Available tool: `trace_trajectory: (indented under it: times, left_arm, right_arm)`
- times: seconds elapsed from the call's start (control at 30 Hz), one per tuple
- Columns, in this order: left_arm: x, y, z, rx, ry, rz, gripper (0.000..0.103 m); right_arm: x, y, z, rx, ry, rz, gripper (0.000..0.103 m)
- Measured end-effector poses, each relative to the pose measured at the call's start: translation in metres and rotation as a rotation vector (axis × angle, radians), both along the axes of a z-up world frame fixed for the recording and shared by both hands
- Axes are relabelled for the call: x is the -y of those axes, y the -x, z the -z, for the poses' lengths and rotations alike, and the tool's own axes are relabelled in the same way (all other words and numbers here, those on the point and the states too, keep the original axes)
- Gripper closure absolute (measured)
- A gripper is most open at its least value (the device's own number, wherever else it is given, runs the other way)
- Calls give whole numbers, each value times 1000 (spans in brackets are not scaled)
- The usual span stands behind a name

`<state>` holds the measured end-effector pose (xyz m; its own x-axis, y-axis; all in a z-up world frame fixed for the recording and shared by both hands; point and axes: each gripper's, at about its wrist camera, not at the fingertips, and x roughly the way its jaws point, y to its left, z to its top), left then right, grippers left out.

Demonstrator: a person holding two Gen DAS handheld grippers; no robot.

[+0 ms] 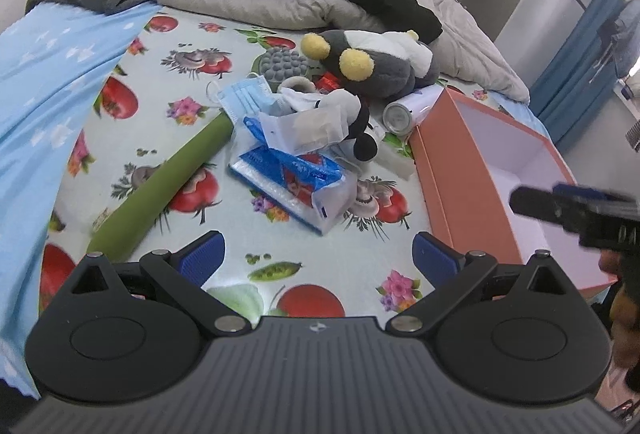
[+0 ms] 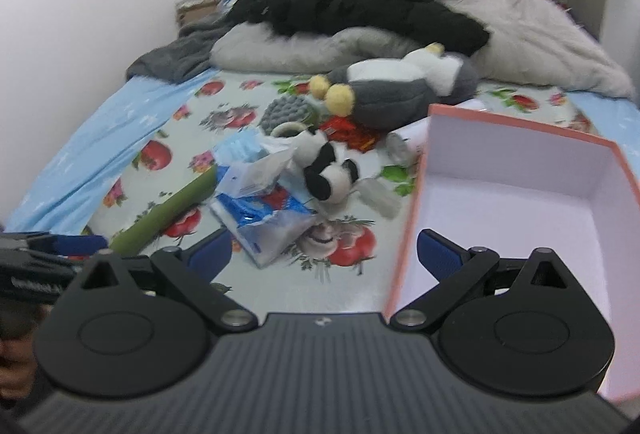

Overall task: Organize soft objects
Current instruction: 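Lower the left gripper onto the blue-and-red snack bag and close it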

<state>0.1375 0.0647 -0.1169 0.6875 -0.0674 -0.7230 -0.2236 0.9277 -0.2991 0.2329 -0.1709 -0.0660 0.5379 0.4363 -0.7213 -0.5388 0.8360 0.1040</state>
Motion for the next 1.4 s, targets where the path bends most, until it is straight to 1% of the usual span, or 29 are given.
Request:
trace_trajectory:
  times: [0.07, 0.1, 0.17, 0.23, 0.3, 0.33, 0.37, 0.4, 0.47, 0.53, 0.63, 0.8, 0.87, 0.93, 0.97, 1.03, 1.1, 1.17, 1.23, 1.3, 1.4]
  left_arm:
    - [1, -5, 4, 13, -1, 14, 2]
    - [1, -8, 6, 22, -2, 19, 2]
    - [1, -16, 13, 26, -2, 21, 3]
    - [0, -24, 19, 27, 14, 22, 3]
    - [0, -35, 26, 32, 32, 27, 3]
    - [0, -39, 28, 31, 35, 27, 3]
    - [1, -46, 31, 29, 41, 27, 3]
    - [3, -51, 34, 30, 49, 28, 3]
    - [4, -60, 39, 29, 65, 25, 6]
    - [5, -71, 46, 10, 83, 12, 8]
    - [5, -86, 57, -13, 106, -15, 10]
    - [4, -104, 69, -45, 117, -56, 12]
    - [4, -108, 73, -56, 119, -67, 12]
    - [6, -112, 76, -69, 115, -76, 14]
    - [7, -113, 76, -65, 114, -79, 14]
    - [9, -116, 77, -62, 106, -86, 15]
    - [9, -119, 81, -69, 113, -94, 16]
    - [9, -122, 85, -76, 135, -110, 18]
    - [9, -124, 87, -63, 136, -109, 24]
    - [10, -126, 89, -62, 125, -112, 27]
    - [7, -129, 96, -68, 150, -132, 36]
  right_arm:
    - [-8, -16, 3, -33, 35, -57, 3]
    - [-13, -23, 5, -39, 67, -83, 3]
    - [-25, -40, 11, -48, 132, -148, 7]
    - [-37, -59, 18, -71, 196, -217, 8]
    - [-48, -74, 26, -72, 267, -299, 15]
    - [-54, -81, 30, -54, 324, -338, 22]
    - [-60, -88, 34, -39, 382, -368, 24]
    - [-65, -96, 37, -42, 419, -395, 24]
    - [-73, -111, 45, -78, 468, -452, 31]
    - [-82, -124, 52, -99, 530, -490, 31]
    - [-93, -136, 65, -102, 630, -574, 30]
    - [-113, -149, 83, -199, 729, -680, 30]
    - [-114, -151, 86, -206, 741, -692, 30]
    - [-114, -158, 93, -248, 786, -691, 29]
    - [-114, -161, 93, -250, 784, -693, 30]
    - [-115, -169, 89, -243, 747, -685, 30]
    - [-115, -178, 88, -239, 710, -655, 31]
    - [-116, -182, 95, -240, 717, -648, 31]
    - [-119, -181, 105, -243, 730, -684, 31]
    - [-124, -180, 111, -247, 732, -699, 36]
    - [-133, -179, 119, -237, 748, -728, 38]
